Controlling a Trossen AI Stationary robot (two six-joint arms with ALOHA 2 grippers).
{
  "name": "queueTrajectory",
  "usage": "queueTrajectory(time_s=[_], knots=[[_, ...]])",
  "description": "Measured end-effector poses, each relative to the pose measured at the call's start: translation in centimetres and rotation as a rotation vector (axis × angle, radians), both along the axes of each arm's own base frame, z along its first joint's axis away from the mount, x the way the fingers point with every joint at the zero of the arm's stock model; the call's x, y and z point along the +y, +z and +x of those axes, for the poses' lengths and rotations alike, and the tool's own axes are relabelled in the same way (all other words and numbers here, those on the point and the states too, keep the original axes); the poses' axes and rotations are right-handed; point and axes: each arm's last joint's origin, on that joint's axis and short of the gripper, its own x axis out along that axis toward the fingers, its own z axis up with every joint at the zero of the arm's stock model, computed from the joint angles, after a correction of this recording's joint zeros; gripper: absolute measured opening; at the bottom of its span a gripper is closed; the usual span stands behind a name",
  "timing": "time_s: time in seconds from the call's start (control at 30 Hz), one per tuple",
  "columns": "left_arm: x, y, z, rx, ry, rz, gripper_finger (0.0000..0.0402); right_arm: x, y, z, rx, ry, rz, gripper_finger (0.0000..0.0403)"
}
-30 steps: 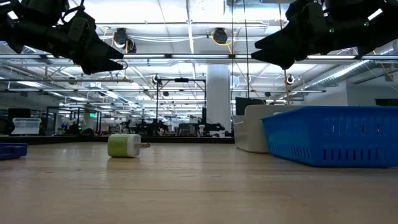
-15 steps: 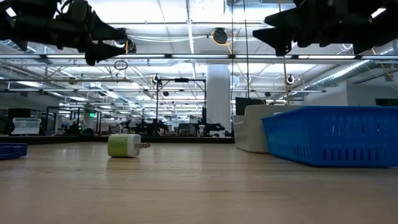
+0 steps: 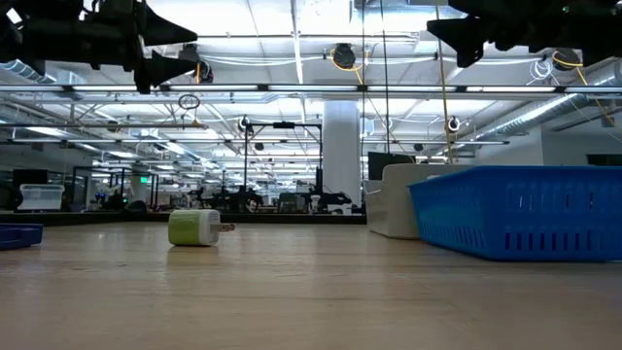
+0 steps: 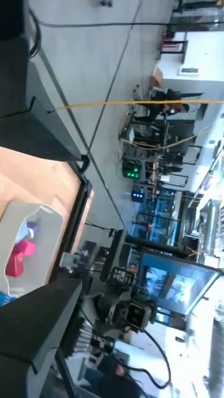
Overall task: Pick & Place Office items
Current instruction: Put the blue digital clock into the blue bin
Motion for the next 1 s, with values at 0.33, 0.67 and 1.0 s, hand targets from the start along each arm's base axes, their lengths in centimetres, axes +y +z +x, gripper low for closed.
queueTrajectory(time_s=[0.33,0.67,1.0], knots=[[0.0,-0.1,0.0,-0.065,-0.027,-0.226,0.0315,0.0,-0.7,-0.7,0.001,-0.002,0.000,0.0247],[-0.8,-1.1,0.5,0.019,-0.224,-0.408,0.0311,0.0,-0.7,-0.7,-0.018,-0.002,0.002,0.0247],[-5.7,0.7,1.8,0.336,-0.500,-0.543,0.0281,0.0,-0.7,-0.7,-0.018,-0.002,0.002,0.0247]])
